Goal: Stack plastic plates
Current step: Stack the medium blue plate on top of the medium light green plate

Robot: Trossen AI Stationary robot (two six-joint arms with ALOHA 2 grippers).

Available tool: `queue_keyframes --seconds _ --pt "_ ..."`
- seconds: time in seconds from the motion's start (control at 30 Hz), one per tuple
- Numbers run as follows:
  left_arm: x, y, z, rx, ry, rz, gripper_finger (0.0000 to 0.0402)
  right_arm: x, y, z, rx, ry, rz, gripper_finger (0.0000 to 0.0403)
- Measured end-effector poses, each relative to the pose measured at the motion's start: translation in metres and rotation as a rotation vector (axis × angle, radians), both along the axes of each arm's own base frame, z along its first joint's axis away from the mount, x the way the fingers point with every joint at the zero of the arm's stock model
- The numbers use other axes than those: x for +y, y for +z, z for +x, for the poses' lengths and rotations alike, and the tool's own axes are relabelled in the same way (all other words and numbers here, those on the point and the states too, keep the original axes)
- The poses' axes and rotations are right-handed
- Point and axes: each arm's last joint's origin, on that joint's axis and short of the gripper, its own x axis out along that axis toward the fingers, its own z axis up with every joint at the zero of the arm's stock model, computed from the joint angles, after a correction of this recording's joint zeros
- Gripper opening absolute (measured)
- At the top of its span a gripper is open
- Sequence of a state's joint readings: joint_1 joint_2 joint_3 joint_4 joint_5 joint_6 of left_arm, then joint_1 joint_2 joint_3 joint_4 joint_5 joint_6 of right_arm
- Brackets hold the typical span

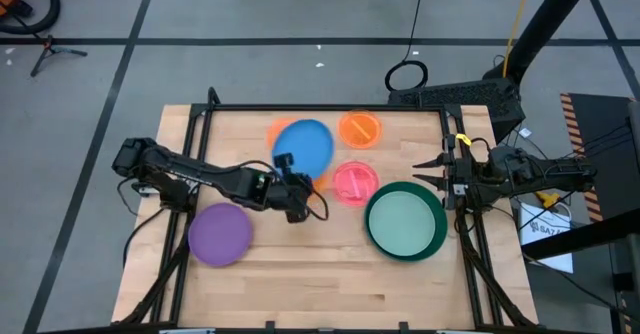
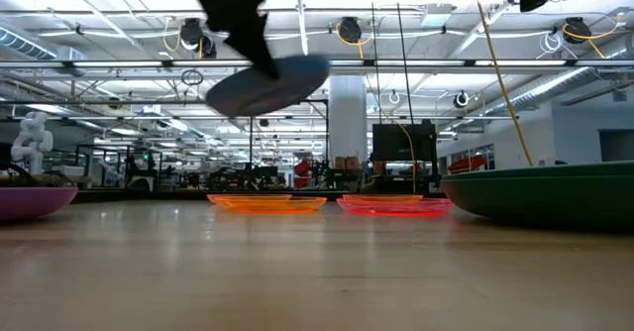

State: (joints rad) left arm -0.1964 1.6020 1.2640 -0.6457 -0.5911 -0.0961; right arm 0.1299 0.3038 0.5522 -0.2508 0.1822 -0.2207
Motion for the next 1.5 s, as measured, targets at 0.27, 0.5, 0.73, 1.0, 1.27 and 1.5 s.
queue_keyframes --seconds 0.27,0.5,0.73,1.0,1.27,1.5 --pt "-0.015 0.016 0.025 -0.210 -0.231 0.017 0.0010 0.003 0.007 0.000 -0.066 0.088 -0.003 0.0086" --pt "-0.021 0.007 0.044 -0.279 -0.350 -0.006 0.0010 0.005 0.013 -0.001 -0.138 0.162 -0.003 0.0086" --pt "-0.029 -0.007 0.077 -0.233 -0.398 0.007 0.0010 0.007 0.015 -0.003 -0.161 0.240 -0.013 0.0086" --pt "-0.040 -0.023 0.118 -0.173 -0.440 0.013 0.0010 0.007 0.016 -0.008 -0.175 0.284 -0.013 0.0086" --pt "-0.047 -0.036 0.140 -0.174 -0.446 -0.025 0.0010 0.009 0.016 -0.010 -0.182 0.356 -0.017 0.0086" --pt "-0.053 -0.050 0.149 -0.207 -0.444 -0.103 0.0010 0.009 0.016 -0.011 -0.177 0.372 -0.017 0.0086"
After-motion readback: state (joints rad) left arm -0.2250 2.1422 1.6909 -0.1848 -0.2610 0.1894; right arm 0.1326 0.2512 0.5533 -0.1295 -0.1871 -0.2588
